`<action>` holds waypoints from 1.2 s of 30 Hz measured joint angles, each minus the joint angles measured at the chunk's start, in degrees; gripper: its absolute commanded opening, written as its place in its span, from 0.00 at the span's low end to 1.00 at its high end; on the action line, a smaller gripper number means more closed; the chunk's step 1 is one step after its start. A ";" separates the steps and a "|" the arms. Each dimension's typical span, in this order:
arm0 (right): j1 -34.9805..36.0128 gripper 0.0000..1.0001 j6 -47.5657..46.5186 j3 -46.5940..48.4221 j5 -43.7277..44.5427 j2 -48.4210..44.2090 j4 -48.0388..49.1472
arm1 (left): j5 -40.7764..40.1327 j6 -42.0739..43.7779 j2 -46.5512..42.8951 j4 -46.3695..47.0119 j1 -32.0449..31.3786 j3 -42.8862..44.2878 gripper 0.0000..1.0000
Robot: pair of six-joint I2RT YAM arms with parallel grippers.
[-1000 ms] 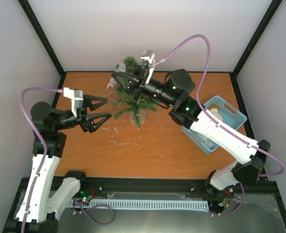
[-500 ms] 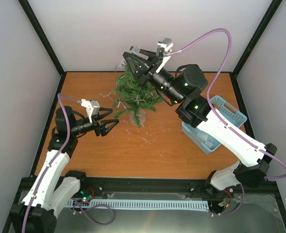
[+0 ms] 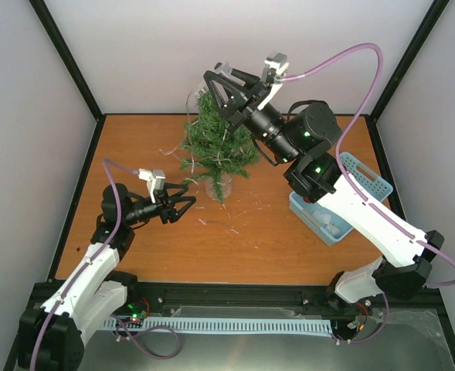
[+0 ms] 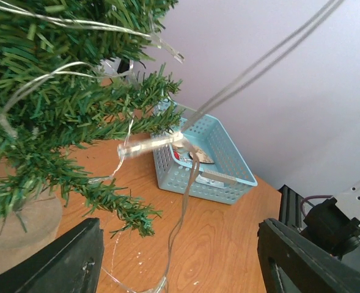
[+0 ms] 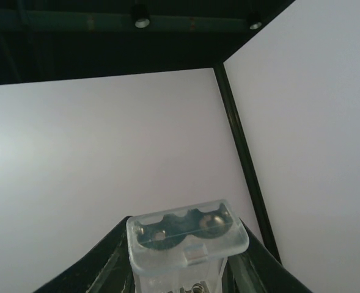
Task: Decorate the small christmas tree
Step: Wrap the decoration item around the Christmas tree.
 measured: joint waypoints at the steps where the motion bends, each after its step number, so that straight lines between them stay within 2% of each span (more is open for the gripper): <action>1: 0.00 0.14 0.52 0.00 -0.37 -0.09 0.26 | -0.20 -0.50 0.61 1.11 -0.52 -0.35 0.69; 12: 0.00 0.14 3.04 0.33 -1.64 -0.98 2.08 | -0.98 -5.60 8.20 15.43 -9.16 -2.73 0.70; 22: 0.00 0.14 4.83 0.33 -2.56 -1.46 2.71 | -4.63 -5.51 12.15 19.80 -9.84 -3.58 0.66; 29: 0.00 0.14 6.21 0.13 -3.23 -1.60 4.09 | -2.89 -6.97 17.77 27.10 -9.97 -3.67 0.43; 36: 0.00 0.14 5.95 -0.98 -2.82 -2.08 4.22 | 0.68 -9.86 19.87 32.59 -10.29 -4.04 0.01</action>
